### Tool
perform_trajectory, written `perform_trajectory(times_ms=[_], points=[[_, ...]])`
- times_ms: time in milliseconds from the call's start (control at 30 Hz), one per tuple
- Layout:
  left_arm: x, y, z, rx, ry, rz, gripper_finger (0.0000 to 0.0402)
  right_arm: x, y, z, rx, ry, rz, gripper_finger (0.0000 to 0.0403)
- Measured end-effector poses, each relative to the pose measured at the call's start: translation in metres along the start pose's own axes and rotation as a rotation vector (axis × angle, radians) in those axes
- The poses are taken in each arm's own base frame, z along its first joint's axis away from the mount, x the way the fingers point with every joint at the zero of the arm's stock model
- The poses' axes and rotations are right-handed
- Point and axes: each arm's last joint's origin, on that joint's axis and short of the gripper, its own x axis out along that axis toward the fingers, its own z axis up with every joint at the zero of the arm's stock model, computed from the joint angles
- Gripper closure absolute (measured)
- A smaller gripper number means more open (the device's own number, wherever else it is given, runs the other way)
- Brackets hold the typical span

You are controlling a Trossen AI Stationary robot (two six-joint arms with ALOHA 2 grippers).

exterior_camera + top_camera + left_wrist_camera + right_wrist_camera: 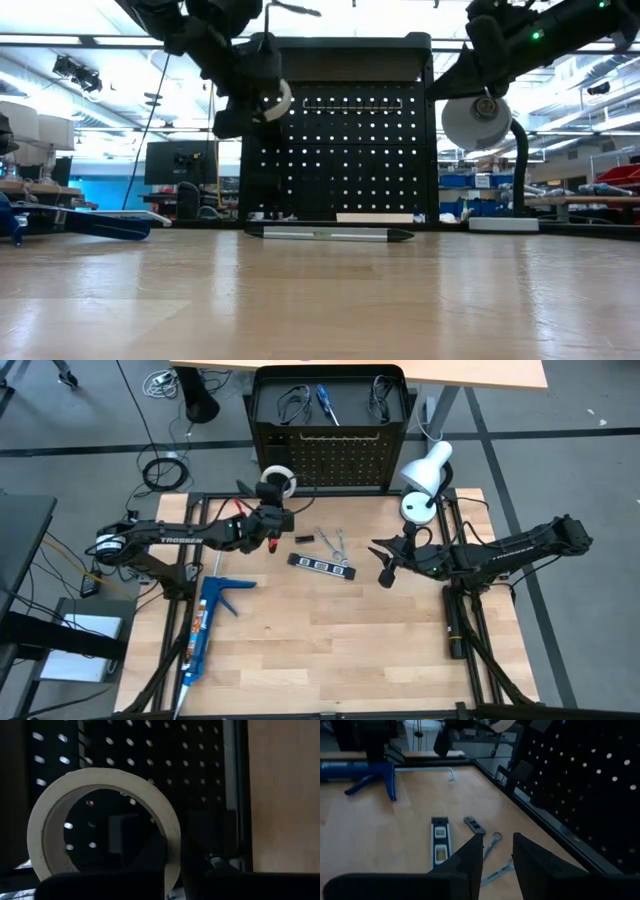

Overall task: Hang tools onto peg board
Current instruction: Hang the masking tape on the pegboard

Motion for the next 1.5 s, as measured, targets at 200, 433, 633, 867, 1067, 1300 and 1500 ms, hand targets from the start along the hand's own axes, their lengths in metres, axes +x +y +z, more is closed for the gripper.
perform_trajectory(times_ms=[200, 433, 633, 867, 1067, 1300, 1500], points=[[0.013, 0.003, -0.008, -0.014, 0.04, -0.002, 0.0376, 0.001, 0.001, 0.0, 0.002, -0.002, 0.005, 0.0292], [0.021, 0.005, -0.015, -0.017, 0.07, -0.005, 0.0376, 0.001, 0.001, 0.0, 0.002, -0.002, 0.005, 0.0292], [0.026, 0.007, -0.017, 0.008, 0.025, -0.023, 0.0376, 0.001, 0.001, 0.001, 0.006, -0.008, 0.006, 0.0292], [0.034, 0.011, -0.024, -0.006, 0.018, -0.038, 0.0376, 0.001, 0.001, 0.001, 0.005, -0.009, 0.007, 0.0292], [0.039, 0.012, -0.03, -0.007, 0.031, -0.045, 0.0376, 0.001, 0.001, 0.002, 0.0, -0.015, 0.008, 0.0292], [0.042, 0.012, -0.033, 0.042, 0.007, -0.07, 0.0376, 0.001, 0.001, 0.002, 0.003, -0.02, 0.009, 0.0292], [0.047, 0.013, -0.038, 0.041, 0.001, -0.09, 0.0376, 0.001, 0.001, 0.002, 0.003, -0.02, 0.009, 0.0292]])
